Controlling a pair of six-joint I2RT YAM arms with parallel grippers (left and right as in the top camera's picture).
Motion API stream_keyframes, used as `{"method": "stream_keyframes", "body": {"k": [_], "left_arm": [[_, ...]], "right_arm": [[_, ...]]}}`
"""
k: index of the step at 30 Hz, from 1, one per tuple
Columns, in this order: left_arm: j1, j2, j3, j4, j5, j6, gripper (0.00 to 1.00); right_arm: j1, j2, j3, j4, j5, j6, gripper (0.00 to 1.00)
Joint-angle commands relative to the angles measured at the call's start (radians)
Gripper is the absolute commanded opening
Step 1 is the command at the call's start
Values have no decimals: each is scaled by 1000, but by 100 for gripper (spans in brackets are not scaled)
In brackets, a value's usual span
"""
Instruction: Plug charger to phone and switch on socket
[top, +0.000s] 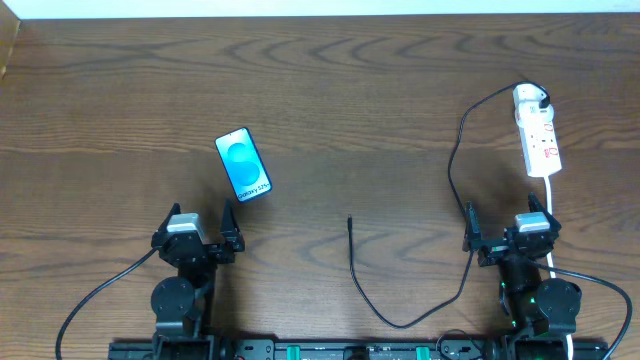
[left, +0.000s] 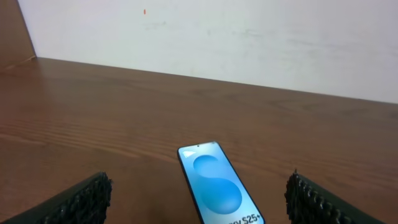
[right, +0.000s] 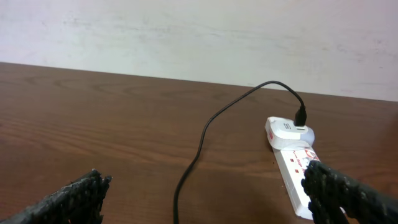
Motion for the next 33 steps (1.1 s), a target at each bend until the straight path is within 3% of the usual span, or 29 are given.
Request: {"method": "stream_keyframes", "body": {"k": [1, 6, 17, 24, 33], "left_arm": [[6, 26, 36, -55, -10, 9, 89], [6, 131, 136, -124, -10, 9, 89], [6, 499, 478, -122, -36, 9, 89], [6, 679, 624, -142, -36, -86, 89], [6, 1007, 933, -429, -36, -173, 89]], "right_arm": [[5, -8, -1, -4, 8, 12, 99], [5, -8, -1, -5, 8, 12, 99], [5, -8, -1, -5, 8, 12, 99], [5, -8, -1, -4, 8, 12, 99], [5, -8, -1, -5, 8, 12, 99]]}}
